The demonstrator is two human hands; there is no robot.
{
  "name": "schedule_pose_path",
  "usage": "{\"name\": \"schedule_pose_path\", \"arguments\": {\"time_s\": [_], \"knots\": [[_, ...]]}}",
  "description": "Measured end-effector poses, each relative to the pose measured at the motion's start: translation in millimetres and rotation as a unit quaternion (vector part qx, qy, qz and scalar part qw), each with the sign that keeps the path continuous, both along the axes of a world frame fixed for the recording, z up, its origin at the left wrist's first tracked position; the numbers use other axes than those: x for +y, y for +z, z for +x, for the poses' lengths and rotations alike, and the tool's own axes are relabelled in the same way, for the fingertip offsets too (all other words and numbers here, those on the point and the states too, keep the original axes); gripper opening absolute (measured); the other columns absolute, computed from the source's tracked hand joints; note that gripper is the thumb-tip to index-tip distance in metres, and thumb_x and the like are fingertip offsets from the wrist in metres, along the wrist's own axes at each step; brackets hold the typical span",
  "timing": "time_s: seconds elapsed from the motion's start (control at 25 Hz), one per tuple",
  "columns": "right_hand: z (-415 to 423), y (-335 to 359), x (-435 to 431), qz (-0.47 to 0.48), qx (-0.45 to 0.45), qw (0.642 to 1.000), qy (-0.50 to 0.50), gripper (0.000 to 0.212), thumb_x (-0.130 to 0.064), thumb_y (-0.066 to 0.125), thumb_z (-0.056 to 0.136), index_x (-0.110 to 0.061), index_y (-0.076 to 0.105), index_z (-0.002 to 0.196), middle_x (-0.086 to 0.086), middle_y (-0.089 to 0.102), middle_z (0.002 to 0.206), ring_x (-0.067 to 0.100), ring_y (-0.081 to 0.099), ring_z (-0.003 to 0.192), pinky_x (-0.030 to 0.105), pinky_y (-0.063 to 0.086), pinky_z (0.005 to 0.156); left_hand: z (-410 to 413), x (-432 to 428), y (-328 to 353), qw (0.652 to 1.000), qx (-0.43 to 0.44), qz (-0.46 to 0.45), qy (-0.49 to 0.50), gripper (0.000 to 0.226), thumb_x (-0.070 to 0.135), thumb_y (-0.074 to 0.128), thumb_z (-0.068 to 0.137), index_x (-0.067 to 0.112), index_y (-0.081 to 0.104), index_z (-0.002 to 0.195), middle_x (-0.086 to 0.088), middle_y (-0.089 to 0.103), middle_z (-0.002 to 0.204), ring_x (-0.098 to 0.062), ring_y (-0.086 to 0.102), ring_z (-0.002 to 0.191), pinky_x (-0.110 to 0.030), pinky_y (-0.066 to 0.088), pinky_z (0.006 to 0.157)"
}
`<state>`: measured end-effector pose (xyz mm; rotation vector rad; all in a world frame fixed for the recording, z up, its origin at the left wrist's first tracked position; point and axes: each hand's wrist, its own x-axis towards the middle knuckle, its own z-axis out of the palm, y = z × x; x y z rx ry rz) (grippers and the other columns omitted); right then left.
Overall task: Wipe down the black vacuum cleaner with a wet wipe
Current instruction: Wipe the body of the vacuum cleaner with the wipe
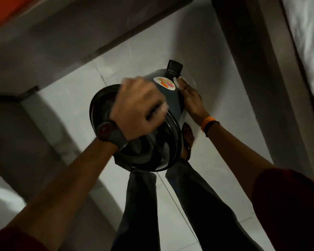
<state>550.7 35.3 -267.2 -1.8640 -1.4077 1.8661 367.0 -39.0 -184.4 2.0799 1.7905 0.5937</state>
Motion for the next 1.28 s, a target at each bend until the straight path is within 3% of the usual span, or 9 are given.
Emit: {"name": "schedule_pose_path", "arguments": {"time_s": [0.08, 0.28, 0.4, 0.56, 0.8, 0.92, 1.04, 1.16, 1.28], "knots": [[-5, 7, 6, -0.005, 0.02, 1.0, -0.011, 0.043, -0.029, 0.044, 0.108, -0.017, 0.05, 0.148, 0.001, 0.048, 0.157, 0.016, 0.042, 0.147, 0.042, 0.028, 0.127, 18, 2, 3, 0.997, 0.061, -0.016, -0.045, 0.027, 0.038, 0.047, 0.095, 0.02, 0.057, 0.077, -0.004, 0.062, 0.083, -0.027, 0.056, 0.084, -0.04, 0.037, 0.078], [-4, 61, -73, 0.049, 0.232, 0.967, 0.098, 0.043, -0.037, 0.036, 0.108, -0.031, 0.045, 0.15, -0.017, 0.04, 0.16, 0.009, 0.029, 0.154, 0.043, 0.021, 0.128, -37, 29, -3, 0.943, -0.09, -0.145, 0.285, 0.037, 0.036, 0.054, 0.081, 0.022, 0.043, 0.048, 0.008, 0.046, 0.046, -0.005, 0.039, 0.048, -0.026, 0.031, 0.059], [-2, 32, -68, 0.15, 0.159, 0.96, 0.174, 0.047, -0.024, 0.031, 0.111, -0.02, 0.03, 0.158, -0.01, 0.021, 0.168, 0.008, 0.013, 0.158, 0.042, 0.014, 0.131, -62, 31, -14, 0.902, -0.187, -0.196, 0.337, 0.043, 0.029, 0.057, 0.077, 0.021, 0.04, 0.039, 0.008, 0.033, 0.037, -0.005, 0.026, 0.042, -0.024, 0.025, 0.052], [-12, -5, -5, 0.026, -0.007, 1.0, 0.001, 0.05, -0.029, 0.03, 0.111, -0.02, 0.021, 0.16, -0.002, 0.011, 0.171, 0.013, 0.006, 0.159, 0.043, 0.008, 0.131, -68, 36, -20, 0.896, -0.217, -0.19, 0.339, 0.043, 0.023, 0.057, 0.076, 0.019, 0.036, 0.038, 0.006, 0.027, 0.037, -0.004, 0.021, 0.042, -0.023, 0.023, 0.047], [-16, 23, -63, 0.194, 0.187, 0.941, 0.206, 0.049, -0.028, 0.031, 0.11, -0.017, 0.031, 0.158, -0.013, 0.024, 0.166, 0.008, 0.017, 0.157, 0.023, 0.013, 0.129, -79, 44, -23, 0.884, -0.238, -0.186, 0.357, 0.046, 0.018, 0.057, 0.076, 0.02, 0.032, 0.036, 0.009, 0.024, 0.034, -0.004, 0.019, 0.039, -0.018, 0.02, 0.042], [-20, -12, 18, 0.082, -0.018, 0.994, 0.064, 0.045, -0.023, 0.033, 0.111, -0.008, 0.042, 0.152, 0.005, 0.04, 0.161, 0.026, 0.033, 0.153, 0.038, 0.022, 0.128, -75, 43, -22, 0.906, -0.223, -0.173, 0.316, 0.042, 0.016, 0.057, 0.078, 0.018, 0.034, 0.043, 0.006, 0.029, 0.036, -0.004, 0.023, 0.04, -0.02, 0.022, 0.045], [-15, -22, 42, 0.007, -0.148, 0.988, 0.03, 0.046, -0.035, 0.033, 0.11, -0.01, 0.059, 0.138, 0.015, 0.058, 0.145, 0.029, 0.054, 0.134, 0.043, 0.037, 0.118, -60, 52, -8, 0.951, -0.149, -0.141, 0.232, 0.038, 0.023, 0.056, 0.08, 0.013, 0.041, 0.046, 0.004, 0.033, 0.042, -0.005, 0.031, 0.043, -0.025, 0.028, 0.05], [-21, -9, -16, -0.018, -0.074, 0.994, -0.078, 0.036, -0.021, 0.042, 0.108, -0.012, 0.067, 0.084, 0.011, 0.067, 0.084, 0.018, 0.058, 0.079, 0.036, 0.049, 0.085, -32, 67, 15, 0.992, 0.031, -0.097, 0.076, 0.037, 0.03, 0.053, 0.079, 0.018, 0.039, 0.047, -0.001, 0.045, 0.05, -0.023, 0.052, 0.055, -0.032, 0.043, 0.071], [-40, 5, -66, -0.204, 0.11, 0.941, -0.247, 0.022, -0.004, 0.045, 0.104, -0.008, 0.06, 0.089, 0.01, 0.061, 0.089, 0.02, 0.06, 0.084, 0.035, 0.053, 0.089, -2, 68, 18, 0.969, 0.21, -0.062, -0.117, 0.025, 0.03, 0.053, 0.083, 0.015, 0.063, 0.066, -0.008, 0.067, 0.069, -0.028, 0.062, 0.074, -0.044, 0.042, 0.088]]}}
